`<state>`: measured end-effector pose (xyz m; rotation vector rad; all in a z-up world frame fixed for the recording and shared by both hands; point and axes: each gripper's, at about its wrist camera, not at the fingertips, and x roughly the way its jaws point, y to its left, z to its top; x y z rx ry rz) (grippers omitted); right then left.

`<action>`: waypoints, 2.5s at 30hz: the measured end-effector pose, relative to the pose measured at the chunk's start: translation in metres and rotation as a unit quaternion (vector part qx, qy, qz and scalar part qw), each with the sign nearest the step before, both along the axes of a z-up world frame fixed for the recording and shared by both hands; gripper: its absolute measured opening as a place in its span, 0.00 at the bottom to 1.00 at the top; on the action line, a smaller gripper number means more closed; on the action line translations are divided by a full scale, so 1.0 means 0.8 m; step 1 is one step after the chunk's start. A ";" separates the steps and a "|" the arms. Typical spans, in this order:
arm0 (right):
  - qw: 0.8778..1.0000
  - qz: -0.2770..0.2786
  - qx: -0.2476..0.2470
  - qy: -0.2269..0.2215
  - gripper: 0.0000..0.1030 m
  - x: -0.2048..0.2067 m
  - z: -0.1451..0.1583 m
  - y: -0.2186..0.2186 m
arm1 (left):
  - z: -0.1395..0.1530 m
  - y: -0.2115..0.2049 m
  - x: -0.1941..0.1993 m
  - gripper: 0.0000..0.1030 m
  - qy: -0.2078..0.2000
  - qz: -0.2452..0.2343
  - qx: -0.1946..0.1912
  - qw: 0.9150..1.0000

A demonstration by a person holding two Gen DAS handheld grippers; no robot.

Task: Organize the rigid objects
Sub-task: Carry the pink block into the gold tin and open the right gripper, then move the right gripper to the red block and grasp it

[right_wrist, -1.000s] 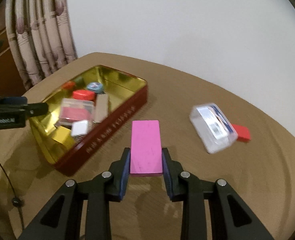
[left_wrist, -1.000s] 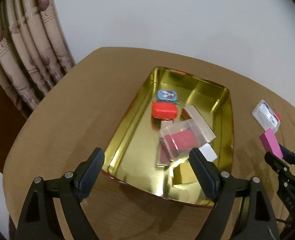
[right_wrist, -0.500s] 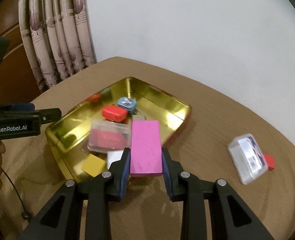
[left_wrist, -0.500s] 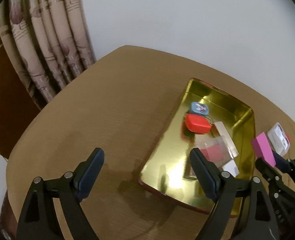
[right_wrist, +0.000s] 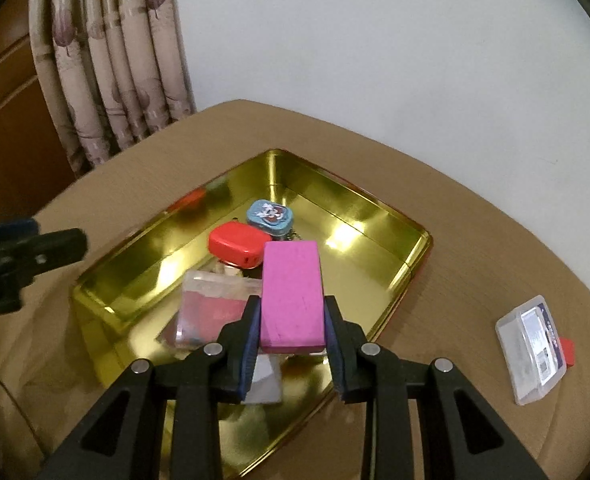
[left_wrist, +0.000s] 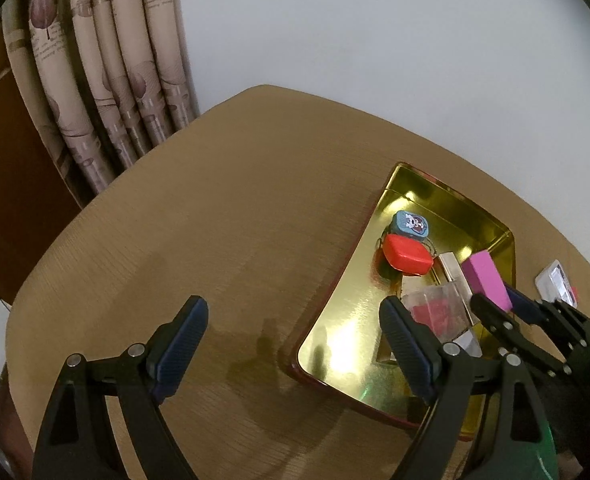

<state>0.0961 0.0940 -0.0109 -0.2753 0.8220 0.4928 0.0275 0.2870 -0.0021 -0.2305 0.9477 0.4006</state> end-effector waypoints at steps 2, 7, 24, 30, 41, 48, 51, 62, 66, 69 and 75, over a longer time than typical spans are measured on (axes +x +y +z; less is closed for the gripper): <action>1.000 -0.002 -0.003 0.007 0.29 0.006 -0.005 0.003 | 0.000 -0.002 0.001 0.83 0.002 -0.006 0.003 1.000; 1.000 -0.008 0.000 0.020 0.29 0.009 -0.015 0.003 | -0.001 -0.002 0.001 0.83 0.000 -0.006 -0.004 1.000; 1.000 -0.008 -0.008 0.009 0.42 -0.001 -0.005 -0.001 | -0.002 -0.015 0.001 0.83 0.000 -0.015 0.010 1.000; 0.999 -0.024 0.028 -0.006 0.43 -0.021 0.023 -0.044 | -0.002 -0.022 0.002 0.84 0.002 -0.019 0.019 1.000; 0.988 -0.149 0.006 -0.042 0.44 -0.009 0.033 -0.243 | -0.006 -0.043 0.002 0.84 0.011 -0.039 0.039 0.998; 0.993 -0.091 -0.065 -0.027 0.45 0.045 0.002 -0.338 | -0.006 -0.054 0.002 0.84 0.016 -0.073 0.004 0.997; 0.996 -0.044 -0.078 -0.010 0.45 0.068 -0.007 -0.353 | -0.002 -0.065 0.002 0.84 0.017 -0.081 0.002 0.997; 0.974 0.153 -0.167 -0.006 0.49 0.116 -0.035 -0.324 | -0.003 -0.172 0.053 0.85 0.059 -0.177 0.020 0.982; 0.967 0.199 -0.161 -0.008 0.53 0.133 -0.040 -0.318 | -0.015 -0.221 0.082 0.85 0.073 -0.218 0.020 0.973; 0.980 0.171 -0.098 0.030 0.54 0.152 -0.041 -0.340 | -0.025 -0.255 0.102 0.85 0.080 -0.237 0.023 0.968; 0.999 0.046 -0.014 0.004 0.29 0.114 -0.046 -0.379 | -0.036 -0.311 0.132 0.86 0.066 -0.228 0.013 0.971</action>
